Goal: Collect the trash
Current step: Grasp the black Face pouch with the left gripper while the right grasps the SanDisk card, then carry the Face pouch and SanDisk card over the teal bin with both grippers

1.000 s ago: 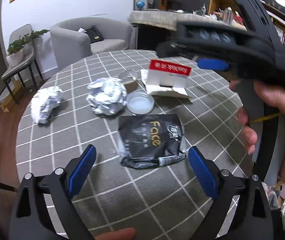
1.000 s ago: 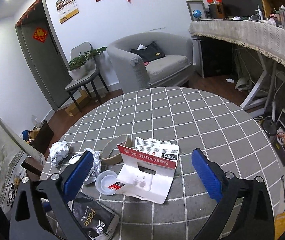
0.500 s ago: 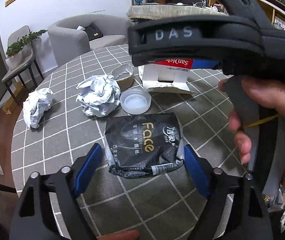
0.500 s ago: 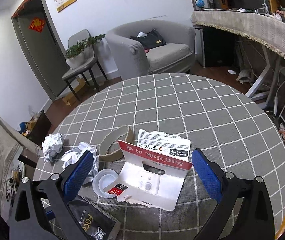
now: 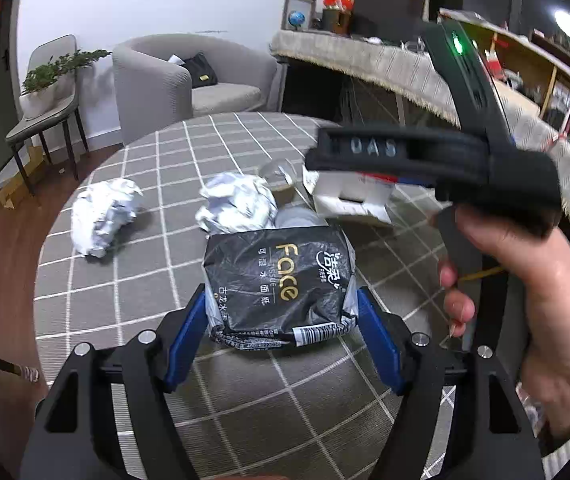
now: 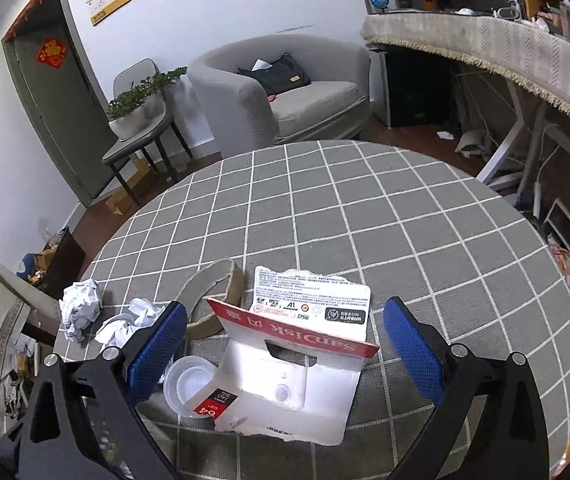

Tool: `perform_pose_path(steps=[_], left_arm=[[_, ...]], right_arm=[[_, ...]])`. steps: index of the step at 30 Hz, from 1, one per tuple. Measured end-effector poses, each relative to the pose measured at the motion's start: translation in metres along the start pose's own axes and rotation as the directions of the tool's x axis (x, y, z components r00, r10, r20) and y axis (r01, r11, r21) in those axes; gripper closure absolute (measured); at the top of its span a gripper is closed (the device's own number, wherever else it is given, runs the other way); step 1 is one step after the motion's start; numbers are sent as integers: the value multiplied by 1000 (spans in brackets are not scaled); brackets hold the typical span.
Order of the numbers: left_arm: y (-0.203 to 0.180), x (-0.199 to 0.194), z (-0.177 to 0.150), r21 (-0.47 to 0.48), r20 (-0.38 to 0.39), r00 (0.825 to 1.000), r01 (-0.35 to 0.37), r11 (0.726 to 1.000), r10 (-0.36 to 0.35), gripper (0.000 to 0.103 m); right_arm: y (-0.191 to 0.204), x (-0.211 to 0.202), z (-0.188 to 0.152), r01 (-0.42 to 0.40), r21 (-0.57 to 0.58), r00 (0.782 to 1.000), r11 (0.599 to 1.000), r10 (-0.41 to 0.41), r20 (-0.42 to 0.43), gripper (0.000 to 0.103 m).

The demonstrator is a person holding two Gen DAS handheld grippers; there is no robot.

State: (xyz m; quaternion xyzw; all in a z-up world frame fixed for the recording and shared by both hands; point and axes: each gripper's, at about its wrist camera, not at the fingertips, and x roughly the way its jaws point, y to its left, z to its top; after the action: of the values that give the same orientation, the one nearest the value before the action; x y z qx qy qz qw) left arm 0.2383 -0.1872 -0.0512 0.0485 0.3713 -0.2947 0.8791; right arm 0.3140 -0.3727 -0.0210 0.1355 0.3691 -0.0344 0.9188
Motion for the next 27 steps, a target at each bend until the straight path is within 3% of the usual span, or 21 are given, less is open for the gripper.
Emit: perform_pose_path(steps=[6,14,20,27], left_arm=[[15,-17,1,-27,32,999,-15,1000,16,28],[55,-46,-6,-95,69,995,-61,994,68,28],[95,-72,-17,-174,73,989,-114,978,128,28],[136,-104,-34,-256,66,975,-190,948,214,28]], right_arm=[[2,5,-1,17,-12,1000,1000,-17,-18,31],[16,-11,5,57,-26,996,998,-55,76,32],[52,-23,3,0,-77,993,997,9,121,31],[122,-39,-14,-52,-233,982,971,92,166,32]])
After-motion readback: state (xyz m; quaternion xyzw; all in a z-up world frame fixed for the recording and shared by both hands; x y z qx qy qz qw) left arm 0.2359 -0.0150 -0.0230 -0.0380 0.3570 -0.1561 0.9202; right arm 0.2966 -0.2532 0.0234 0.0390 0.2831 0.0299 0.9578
